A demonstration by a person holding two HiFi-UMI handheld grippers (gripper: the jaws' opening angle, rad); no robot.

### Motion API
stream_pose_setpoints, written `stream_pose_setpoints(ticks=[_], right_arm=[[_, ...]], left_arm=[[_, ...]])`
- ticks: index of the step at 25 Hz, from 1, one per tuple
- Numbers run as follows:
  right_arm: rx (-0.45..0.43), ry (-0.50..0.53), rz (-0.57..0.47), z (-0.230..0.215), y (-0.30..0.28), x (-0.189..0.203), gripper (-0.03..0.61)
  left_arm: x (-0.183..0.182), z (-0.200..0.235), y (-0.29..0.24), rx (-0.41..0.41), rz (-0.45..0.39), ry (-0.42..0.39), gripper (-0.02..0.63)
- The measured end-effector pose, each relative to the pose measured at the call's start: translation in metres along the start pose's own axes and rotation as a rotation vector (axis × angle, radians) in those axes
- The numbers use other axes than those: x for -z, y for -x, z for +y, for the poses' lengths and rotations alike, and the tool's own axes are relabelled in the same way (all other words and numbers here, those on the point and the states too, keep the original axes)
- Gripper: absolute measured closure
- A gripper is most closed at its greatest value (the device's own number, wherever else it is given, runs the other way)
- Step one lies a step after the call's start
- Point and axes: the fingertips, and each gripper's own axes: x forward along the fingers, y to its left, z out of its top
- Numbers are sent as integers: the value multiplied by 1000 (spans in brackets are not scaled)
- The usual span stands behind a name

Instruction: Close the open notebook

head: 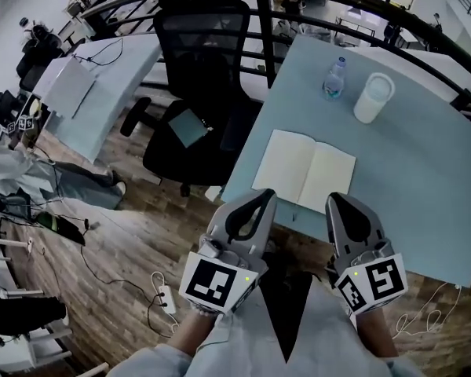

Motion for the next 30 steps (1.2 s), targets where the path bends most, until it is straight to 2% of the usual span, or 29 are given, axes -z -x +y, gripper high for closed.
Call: stream_pose_setpoints(ticks=[8,14,18,24,30], right_arm=[[146,-40,-12,-13,2,-3,578],[283,-112,-22,-33,9,7,578],[327,-156,-23,-37,12,18,577],[358,-260,-9,-39,15,44,577],[378,-401,31,-47,20,83,577]], left_arm=[[-10,-2,-22,155,3,-32,609],[-7,-4,-37,250,12,-41,609],[-2,0,-45,296,-13,-83,609],[7,-3,-50,338,45,-31,609],[16,-1,-55,344,49,-43,609]])
